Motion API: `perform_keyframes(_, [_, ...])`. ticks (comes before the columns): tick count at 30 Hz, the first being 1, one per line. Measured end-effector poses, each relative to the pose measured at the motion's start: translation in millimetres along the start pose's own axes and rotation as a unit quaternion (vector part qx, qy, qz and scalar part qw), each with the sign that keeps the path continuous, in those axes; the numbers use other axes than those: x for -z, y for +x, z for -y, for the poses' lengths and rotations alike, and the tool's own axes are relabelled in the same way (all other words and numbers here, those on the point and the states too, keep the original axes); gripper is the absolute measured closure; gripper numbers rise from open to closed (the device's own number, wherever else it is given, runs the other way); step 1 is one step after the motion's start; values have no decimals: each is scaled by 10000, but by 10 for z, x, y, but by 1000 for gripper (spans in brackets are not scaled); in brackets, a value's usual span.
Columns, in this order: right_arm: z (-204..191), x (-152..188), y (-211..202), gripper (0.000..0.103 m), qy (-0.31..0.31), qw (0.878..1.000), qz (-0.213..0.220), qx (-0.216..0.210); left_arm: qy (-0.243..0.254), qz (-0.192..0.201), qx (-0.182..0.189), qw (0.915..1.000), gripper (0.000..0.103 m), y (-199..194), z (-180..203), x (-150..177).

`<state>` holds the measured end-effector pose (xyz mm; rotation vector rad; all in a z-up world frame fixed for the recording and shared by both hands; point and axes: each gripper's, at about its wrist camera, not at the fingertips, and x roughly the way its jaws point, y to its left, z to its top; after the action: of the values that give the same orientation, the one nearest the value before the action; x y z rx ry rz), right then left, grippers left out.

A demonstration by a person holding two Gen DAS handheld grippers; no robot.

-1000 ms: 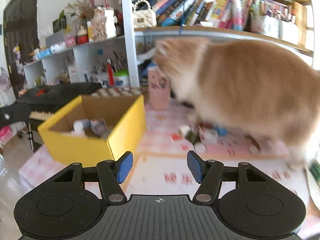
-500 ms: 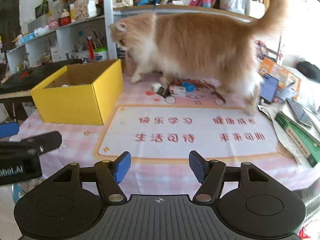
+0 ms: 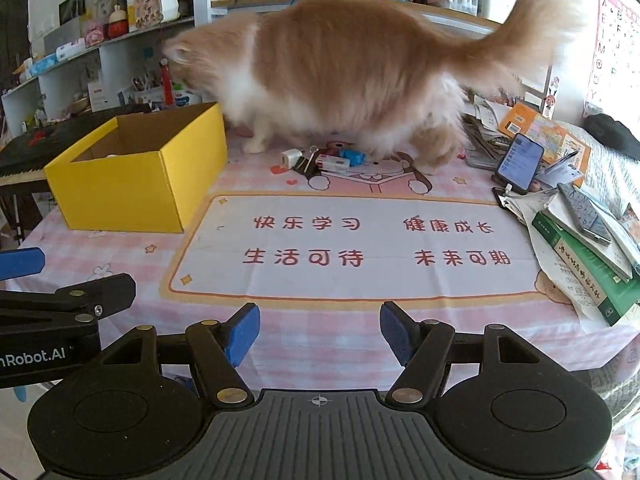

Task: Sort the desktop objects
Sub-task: 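Withdraw both tools from the box and move toward the items on the table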

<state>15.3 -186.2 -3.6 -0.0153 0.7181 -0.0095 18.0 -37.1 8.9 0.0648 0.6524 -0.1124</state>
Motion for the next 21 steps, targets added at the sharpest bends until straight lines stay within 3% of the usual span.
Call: perform_keyframes(21, [444, -318, 355, 35, -64, 9998, -169, 131, -20, -100, 220, 9997, 7, 503, 400, -358])
